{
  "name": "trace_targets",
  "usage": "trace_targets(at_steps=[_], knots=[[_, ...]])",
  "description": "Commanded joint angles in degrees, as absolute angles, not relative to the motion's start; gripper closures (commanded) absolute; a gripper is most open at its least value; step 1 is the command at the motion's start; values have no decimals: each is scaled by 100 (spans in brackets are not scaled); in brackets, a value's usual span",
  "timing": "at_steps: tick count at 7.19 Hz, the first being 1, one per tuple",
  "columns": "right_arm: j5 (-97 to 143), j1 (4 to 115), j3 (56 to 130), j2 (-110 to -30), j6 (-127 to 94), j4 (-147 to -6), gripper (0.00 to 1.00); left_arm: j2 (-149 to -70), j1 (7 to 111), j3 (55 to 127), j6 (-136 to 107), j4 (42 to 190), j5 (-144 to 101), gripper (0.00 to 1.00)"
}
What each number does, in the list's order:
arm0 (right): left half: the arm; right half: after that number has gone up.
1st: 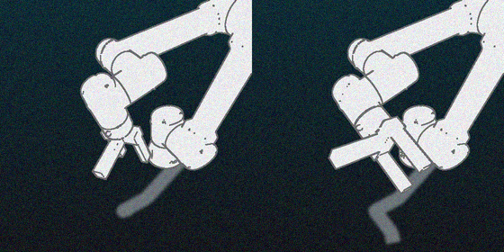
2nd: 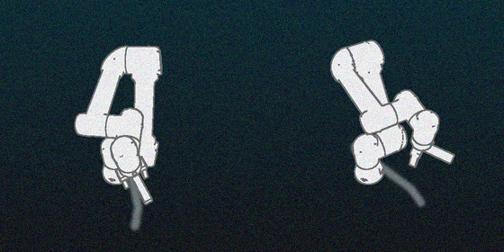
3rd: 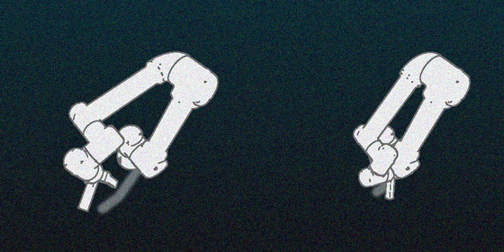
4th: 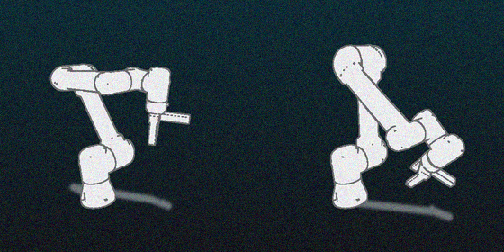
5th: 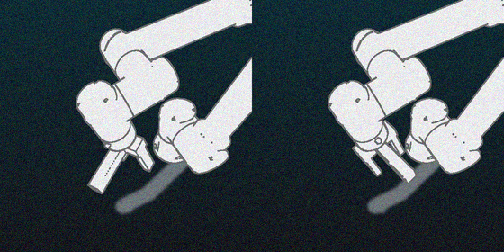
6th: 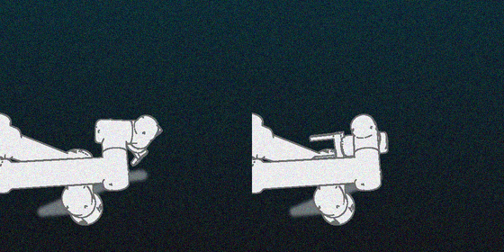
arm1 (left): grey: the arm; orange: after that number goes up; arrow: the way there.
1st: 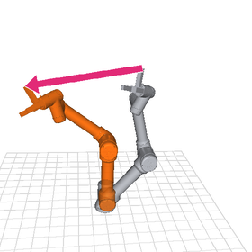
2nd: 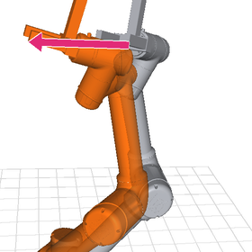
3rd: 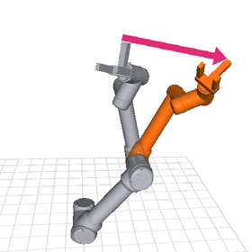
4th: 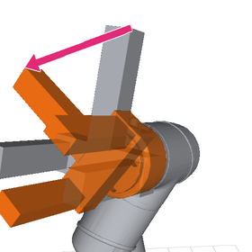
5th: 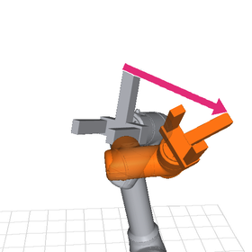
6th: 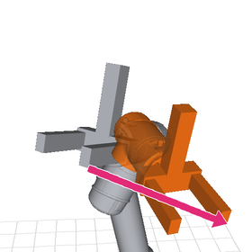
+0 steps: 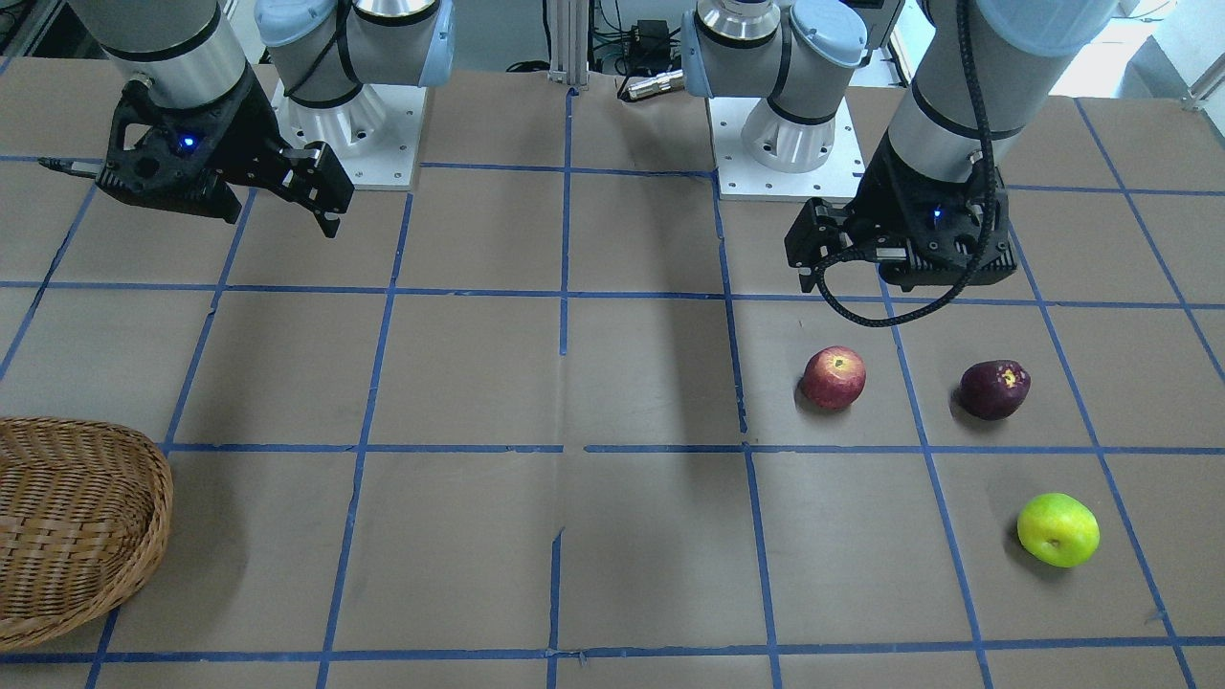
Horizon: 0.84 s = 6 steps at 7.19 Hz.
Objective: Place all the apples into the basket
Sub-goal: 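Move the left gripper down toward the lighter red apple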
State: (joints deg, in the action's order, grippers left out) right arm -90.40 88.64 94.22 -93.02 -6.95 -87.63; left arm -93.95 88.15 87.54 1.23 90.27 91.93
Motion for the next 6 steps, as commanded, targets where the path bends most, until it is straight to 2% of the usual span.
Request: trace_targets(at_steps=[1, 6], knots=[[-9027, 8868, 9344, -9316, -686, -8789, 0, -9404, 8815, 8754, 123, 9026, 9193, 0], [-9105, 8868, 9352, -9316, -668, -8780, 0, -9448, 8728, 8920, 210, 9018, 9211, 0]])
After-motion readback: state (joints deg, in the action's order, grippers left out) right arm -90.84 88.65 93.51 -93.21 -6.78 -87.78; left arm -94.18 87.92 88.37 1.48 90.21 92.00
